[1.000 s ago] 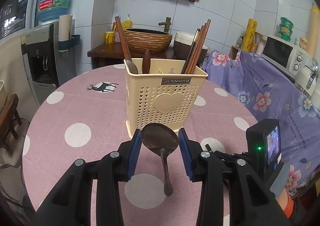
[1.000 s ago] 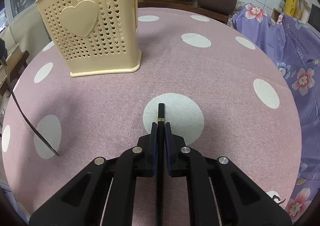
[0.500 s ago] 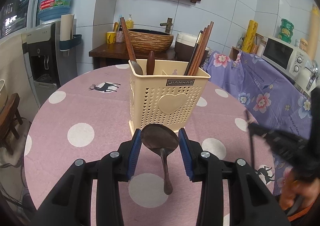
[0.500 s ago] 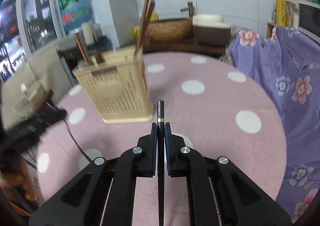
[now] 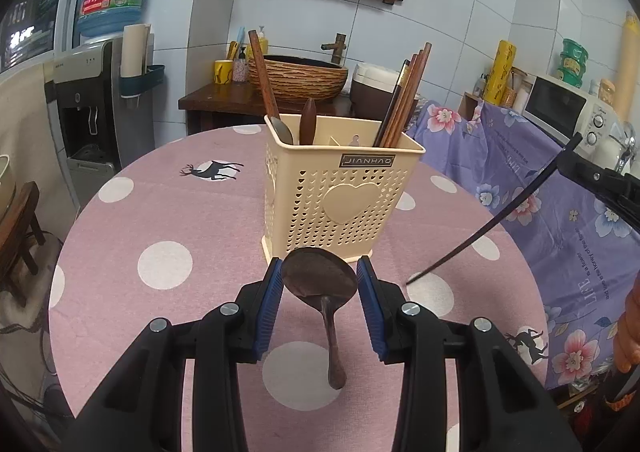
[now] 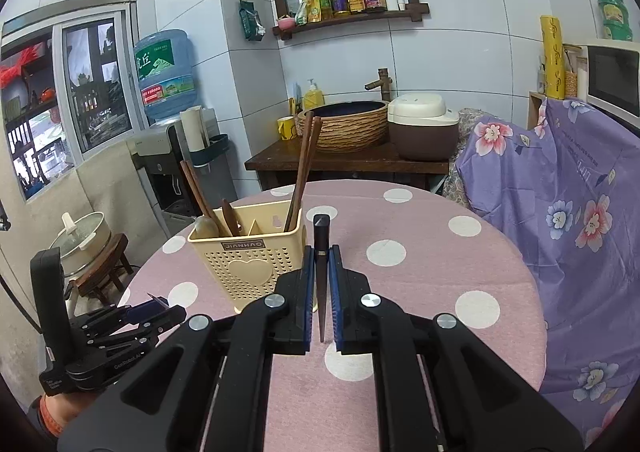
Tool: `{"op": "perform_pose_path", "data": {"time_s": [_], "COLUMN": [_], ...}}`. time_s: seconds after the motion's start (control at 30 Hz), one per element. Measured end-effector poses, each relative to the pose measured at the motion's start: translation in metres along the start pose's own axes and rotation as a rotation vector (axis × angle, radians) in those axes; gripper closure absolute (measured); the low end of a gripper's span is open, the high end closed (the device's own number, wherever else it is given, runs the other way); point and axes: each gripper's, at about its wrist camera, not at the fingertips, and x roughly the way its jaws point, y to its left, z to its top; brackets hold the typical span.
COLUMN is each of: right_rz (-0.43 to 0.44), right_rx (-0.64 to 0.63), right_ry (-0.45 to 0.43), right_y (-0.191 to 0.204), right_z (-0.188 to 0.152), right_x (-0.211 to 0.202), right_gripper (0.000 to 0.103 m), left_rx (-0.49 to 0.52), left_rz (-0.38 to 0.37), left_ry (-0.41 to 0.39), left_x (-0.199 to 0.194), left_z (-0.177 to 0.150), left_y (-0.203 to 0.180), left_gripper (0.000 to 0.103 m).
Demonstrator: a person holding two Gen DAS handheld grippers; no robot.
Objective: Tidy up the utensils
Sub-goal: 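Lift the metal spoon and black chopstick and lower them into the beige basket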
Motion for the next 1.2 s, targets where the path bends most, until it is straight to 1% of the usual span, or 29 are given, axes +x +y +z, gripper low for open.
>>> {"op": "perform_pose_path", "data": {"time_s": [0.3, 0.5, 0.63, 0.7, 0.83, 0.93, 1.0, 1.07, 1.13, 1.2], "right_rz": [-0.008, 0.021, 0.046, 0.069, 0.096, 0.105, 0.100, 0.082, 0.068, 0.056], "right_rx": [-0.016, -0.018, -0.034, -0.042, -0.051, -0.049, -0.035, -0.039, -0.035, -0.032], "right_ry": [0.003, 0.011, -0.002, -0.016, -0.081, -0.131, -0.157, -0.174, -0.163, -0.131], "right_y": [0.003, 0.006, 0.014, 0.019, 0.030, 0.041, 0.048, 0.053, 0.056, 0.058], "right_z": [0.002, 0.010, 0.027, 0.044, 0.091, 0.131, 0.152, 0.164, 0.164, 0.154], "right_x": [-0.001, -0.001, -0.003, -0.005, -0.014, -0.016, -0.012, -0.004, 0.009, 0.031], "right_gripper": [0.095, 0.095, 0.095, 0.095, 0.095, 0.095, 0.095, 0.095, 0.095, 0.095], "left_rx": [-0.003, 0.012, 0.041, 0.052, 0.080, 0.082, 0.076, 0.065, 0.067, 0.066], "left_rz": [-0.016, -0.058, -0.081, -0.084, -0.080, -0.055, -0.027, 0.007, 0.026, 0.031], "left_ry": [0.007, 0.000, -0.044, -0.089, -0.180, -0.208, -0.203, -0.199, -0.178, -0.149], "left_x": [-0.001, -0.007, -0.022, -0.034, -0.054, -0.050, -0.039, -0.025, -0.008, 0.008], "left_z": [0.000, 0.011, 0.038, 0.062, 0.111, 0.147, 0.165, 0.174, 0.175, 0.166], "left_y": [0.006, 0.004, 0.000, -0.002, -0.009, -0.013, -0.013, -0.012, -0.010, -0.009], "left_gripper": [0.065, 0.065, 0.065, 0.065, 0.065, 0.065, 0.065, 0.065, 0.065, 0.065]}}
